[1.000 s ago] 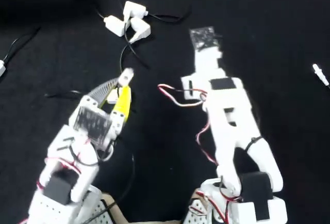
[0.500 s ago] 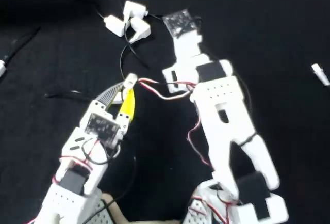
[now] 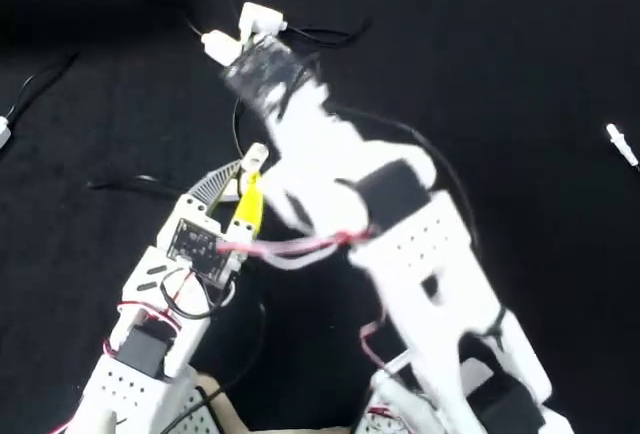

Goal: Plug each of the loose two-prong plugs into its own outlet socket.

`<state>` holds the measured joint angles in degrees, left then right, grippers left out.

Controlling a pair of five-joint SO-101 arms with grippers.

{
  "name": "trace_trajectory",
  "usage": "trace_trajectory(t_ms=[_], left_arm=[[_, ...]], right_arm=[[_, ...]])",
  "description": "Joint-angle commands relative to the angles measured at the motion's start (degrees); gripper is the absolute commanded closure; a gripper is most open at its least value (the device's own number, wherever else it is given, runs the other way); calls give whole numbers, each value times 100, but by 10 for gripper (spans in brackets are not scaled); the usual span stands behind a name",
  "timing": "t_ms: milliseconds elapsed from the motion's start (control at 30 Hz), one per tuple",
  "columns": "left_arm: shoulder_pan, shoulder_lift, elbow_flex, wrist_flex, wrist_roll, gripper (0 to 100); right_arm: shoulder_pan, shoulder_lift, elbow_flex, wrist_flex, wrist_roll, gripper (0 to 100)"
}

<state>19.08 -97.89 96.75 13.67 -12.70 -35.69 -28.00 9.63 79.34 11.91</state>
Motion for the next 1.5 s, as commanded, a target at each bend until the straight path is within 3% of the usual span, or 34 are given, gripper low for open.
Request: trace_trajectory(t_ms=[0,267,533,700,900,1467], left_arm=[[277,-26,110,176,-18,972],[338,-26,110,237,-26,972],[312,-35,4,255,-26,972],[40,-35,-470,826,18,972],[189,-35,-673,1169,18,972],[233,-35,-321,589,18,972]], right_arm=[[-466,-347,48,-88,132,971],[-448,-418,84,-114,141,971],[404,-409,602,-703,229,971],[686,-409,1103,-1275,413,971],[695,-400,1244,-1433,413,971],[44,-769,664,-571,369,986]])
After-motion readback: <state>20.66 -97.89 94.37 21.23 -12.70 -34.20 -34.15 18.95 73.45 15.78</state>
